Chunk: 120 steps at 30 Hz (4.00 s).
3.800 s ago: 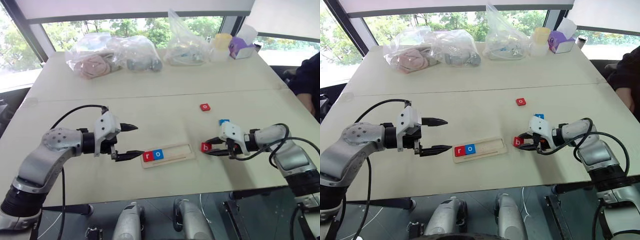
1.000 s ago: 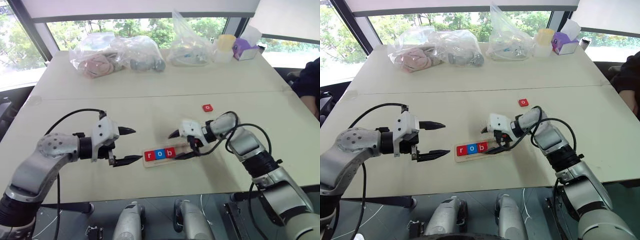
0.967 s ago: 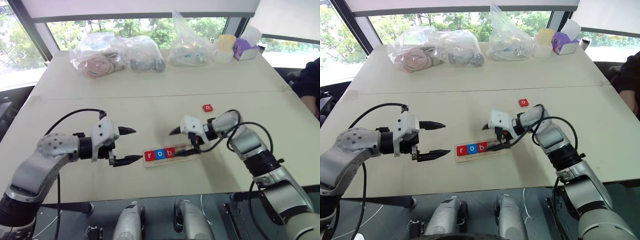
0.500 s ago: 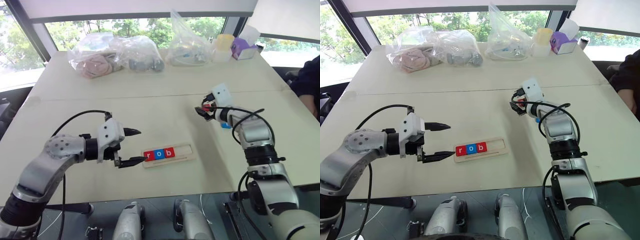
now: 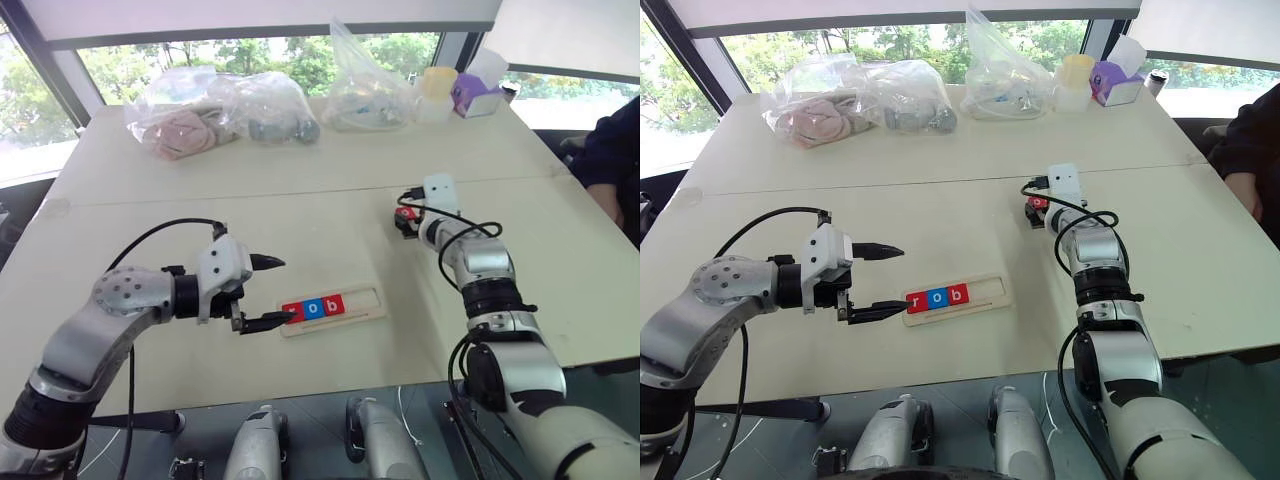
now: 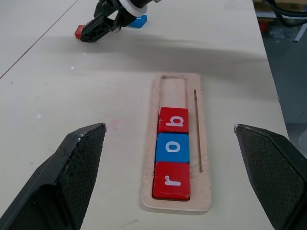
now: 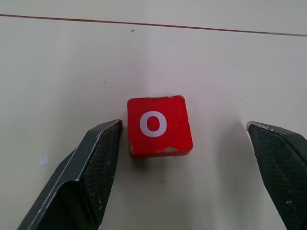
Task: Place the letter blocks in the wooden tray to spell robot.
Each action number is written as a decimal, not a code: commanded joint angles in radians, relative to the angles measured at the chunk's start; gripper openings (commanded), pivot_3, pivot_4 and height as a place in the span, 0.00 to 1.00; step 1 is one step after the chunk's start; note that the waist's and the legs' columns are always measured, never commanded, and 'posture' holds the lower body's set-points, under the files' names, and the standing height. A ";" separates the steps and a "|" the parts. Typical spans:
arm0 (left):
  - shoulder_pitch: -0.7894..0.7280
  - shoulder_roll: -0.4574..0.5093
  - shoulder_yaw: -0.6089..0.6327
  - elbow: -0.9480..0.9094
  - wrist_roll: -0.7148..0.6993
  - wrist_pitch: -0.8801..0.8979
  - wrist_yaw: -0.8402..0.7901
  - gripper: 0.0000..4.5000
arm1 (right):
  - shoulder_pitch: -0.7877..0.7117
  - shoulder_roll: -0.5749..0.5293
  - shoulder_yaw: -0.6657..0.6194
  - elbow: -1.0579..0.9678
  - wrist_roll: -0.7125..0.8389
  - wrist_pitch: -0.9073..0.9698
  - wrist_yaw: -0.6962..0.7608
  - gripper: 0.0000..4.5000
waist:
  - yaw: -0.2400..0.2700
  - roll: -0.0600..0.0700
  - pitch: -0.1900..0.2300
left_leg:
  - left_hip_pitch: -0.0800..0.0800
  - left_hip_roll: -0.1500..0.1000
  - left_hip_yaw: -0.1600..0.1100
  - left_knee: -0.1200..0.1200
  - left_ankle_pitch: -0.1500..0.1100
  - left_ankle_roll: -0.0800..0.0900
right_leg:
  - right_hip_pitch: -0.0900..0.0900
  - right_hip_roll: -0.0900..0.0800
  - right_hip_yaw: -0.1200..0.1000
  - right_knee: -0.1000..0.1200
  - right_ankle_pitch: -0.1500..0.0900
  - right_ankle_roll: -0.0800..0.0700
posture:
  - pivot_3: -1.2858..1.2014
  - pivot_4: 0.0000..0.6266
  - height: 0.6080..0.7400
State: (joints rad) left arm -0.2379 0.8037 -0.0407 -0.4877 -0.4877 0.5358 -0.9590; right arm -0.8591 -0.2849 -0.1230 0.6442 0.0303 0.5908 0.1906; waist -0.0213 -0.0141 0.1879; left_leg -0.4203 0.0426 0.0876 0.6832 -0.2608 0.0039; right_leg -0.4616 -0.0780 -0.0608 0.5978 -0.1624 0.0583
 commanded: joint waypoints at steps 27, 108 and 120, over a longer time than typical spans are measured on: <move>-0.006 0.005 -0.010 -0.004 -0.006 -0.010 -0.043 1.00 | 0.690 -0.001 -0.004 -1.468 0.146 0.770 0.004 0.26 | 0.005 0.002 -0.001 | -0.002 0.003 -0.003 -0.001 0.000 -0.001 | -0.003 -0.001 0.000 -0.001 -0.003 0.004 | 0.52 0.24 1.00; -0.070 -0.014 -0.037 0.030 0.026 -0.027 -0.059 1.00 | 0.439 -0.599 0.258 -0.456 0.139 -0.372 1.072 0.34 | 0.013 -0.002 0.001 | -0.002 -0.001 -0.003 0.001 0.000 0.000 | 0.000 -0.001 -0.002 -0.002 -0.003 0.004 | 0.52 0.24 1.00; -0.071 -0.014 -0.036 0.036 0.028 -0.031 -0.061 1.00 | 0.315 -0.543 0.344 -0.719 0.186 -0.254 1.156 0.25 | 0.010 -0.002 0.001 | 0.001 0.000 -0.003 0.000 0.000 0.000 | 0.000 0.000 -0.001 0.000 -0.003 0.004 | 0.52 0.24 1.00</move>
State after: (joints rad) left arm -0.3071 0.7850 -0.1010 -0.4335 -0.4582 0.5187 -1.0213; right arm -0.5319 -0.8430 0.1934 -0.0361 0.2020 0.3257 1.3325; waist -0.0109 -0.0157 0.1892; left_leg -0.4194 0.0425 0.0846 0.6837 -0.2611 0.0037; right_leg -0.4610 -0.0779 -0.0620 0.5974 -0.1652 0.0621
